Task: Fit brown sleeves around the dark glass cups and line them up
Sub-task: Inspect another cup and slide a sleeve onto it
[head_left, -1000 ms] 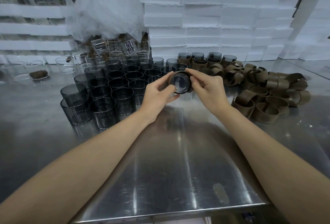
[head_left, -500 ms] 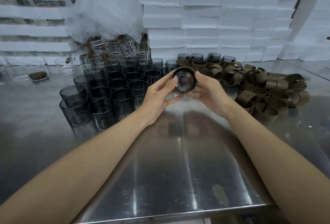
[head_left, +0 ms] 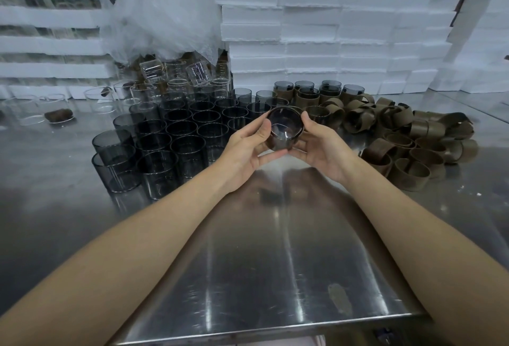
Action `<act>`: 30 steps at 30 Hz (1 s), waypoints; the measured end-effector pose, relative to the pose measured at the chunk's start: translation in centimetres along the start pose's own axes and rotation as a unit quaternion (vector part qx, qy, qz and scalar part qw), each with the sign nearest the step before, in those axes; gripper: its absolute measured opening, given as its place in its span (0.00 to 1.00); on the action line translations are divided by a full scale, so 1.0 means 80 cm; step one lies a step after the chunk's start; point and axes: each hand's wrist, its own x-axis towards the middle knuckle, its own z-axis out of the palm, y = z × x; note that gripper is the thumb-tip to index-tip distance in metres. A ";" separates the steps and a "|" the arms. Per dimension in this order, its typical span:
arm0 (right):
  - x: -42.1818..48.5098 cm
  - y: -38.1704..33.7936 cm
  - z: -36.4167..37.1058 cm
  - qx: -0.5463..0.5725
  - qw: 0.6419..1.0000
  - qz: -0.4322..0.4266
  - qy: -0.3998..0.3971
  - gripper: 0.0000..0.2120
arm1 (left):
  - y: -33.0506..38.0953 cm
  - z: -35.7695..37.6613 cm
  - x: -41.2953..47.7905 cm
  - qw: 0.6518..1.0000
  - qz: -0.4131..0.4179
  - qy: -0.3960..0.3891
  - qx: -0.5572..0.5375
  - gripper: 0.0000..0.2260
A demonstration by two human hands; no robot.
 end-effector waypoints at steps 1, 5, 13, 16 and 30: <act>0.001 0.001 0.001 0.019 1.000 0.005 -0.001 0.20 | 0.001 -0.001 0.001 1.000 -0.002 -0.002 -0.005 0.23; 0.005 0.004 0.006 0.106 0.994 0.022 0.010 0.19 | 0.001 -0.002 0.003 1.000 -0.009 0.000 -0.030 0.20; 0.011 0.003 -0.004 0.036 0.999 -0.025 -0.015 0.19 | -0.002 0.001 -0.001 1.000 0.024 0.012 -0.005 0.23; 0.009 0.002 -0.013 -0.010 0.996 -0.047 -0.080 0.26 | -0.005 0.003 -0.004 0.996 0.066 0.043 0.032 0.22; 0.007 0.020 -0.001 -0.269 0.933 -0.234 0.042 0.32 | -0.011 -0.002 -0.007 0.914 0.190 0.025 0.357 0.36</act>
